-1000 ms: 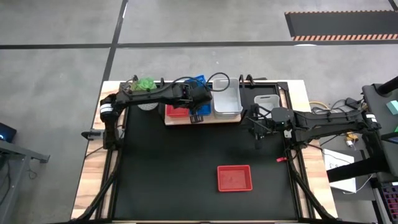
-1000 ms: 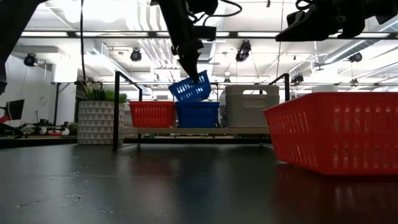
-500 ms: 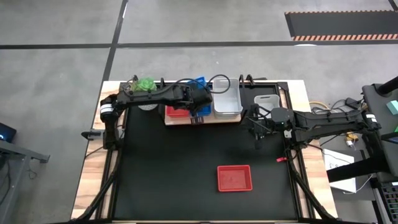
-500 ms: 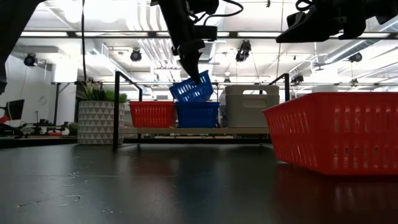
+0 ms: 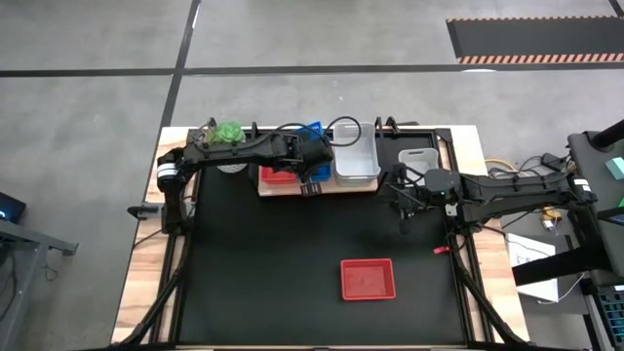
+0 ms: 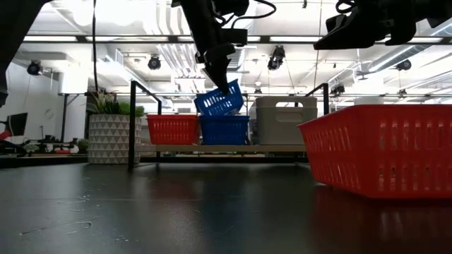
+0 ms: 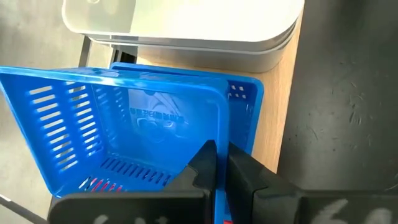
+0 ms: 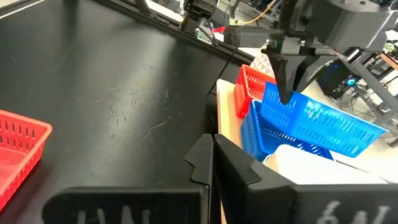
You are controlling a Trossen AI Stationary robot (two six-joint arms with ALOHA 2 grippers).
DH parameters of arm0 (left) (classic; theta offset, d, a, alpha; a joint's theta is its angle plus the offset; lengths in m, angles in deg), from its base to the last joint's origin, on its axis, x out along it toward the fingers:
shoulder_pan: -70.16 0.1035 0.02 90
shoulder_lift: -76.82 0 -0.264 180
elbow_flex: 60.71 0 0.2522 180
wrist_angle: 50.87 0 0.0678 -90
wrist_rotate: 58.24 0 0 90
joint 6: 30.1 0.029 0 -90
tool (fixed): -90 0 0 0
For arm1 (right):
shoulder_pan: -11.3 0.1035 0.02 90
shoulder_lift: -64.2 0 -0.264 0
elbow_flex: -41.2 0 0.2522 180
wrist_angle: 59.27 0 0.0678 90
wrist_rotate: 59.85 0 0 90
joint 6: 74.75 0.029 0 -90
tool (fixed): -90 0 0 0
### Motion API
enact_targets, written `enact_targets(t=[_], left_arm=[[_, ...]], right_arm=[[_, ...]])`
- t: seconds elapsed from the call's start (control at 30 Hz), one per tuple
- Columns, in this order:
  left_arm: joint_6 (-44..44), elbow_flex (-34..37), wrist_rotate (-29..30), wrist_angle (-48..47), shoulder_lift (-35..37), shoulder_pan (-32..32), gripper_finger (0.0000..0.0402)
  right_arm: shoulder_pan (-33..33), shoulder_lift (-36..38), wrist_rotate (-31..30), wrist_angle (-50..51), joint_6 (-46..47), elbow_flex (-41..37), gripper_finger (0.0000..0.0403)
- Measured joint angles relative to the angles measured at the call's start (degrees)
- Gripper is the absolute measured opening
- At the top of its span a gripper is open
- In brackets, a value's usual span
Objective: Stack baskets on shelf by color
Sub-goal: Stack the blue basket on top of the blue basket on the shelf
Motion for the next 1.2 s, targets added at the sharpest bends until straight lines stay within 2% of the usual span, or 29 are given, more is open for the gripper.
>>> enact_targets(t=[0.27,0.73,1.03,1.2], left_arm=[[0.0,0.0,0.0,-0.1,0.0,0.0,0.0005],[0.0,0.0,0.0,-0.5,0.1,-0.2,0.0067],[2.5,-3.3,0.0,-0.6,0.9,-1.0,0.0068],[3.1,-2.6,-0.1,3.2,1.3,-1.0,0.0061]], right_arm=[[0.0,0.0,-1.4,0.4,0.5,0.0,0.0009],[0.0,0.0,-1.4,0.7,0.4,0.0,0.0009],[0.0,0.0,-1.4,1.1,0.4,0.0,0.0009],[0.0,0.0,-1.4,1.2,0.4,0.0,0.0009]])
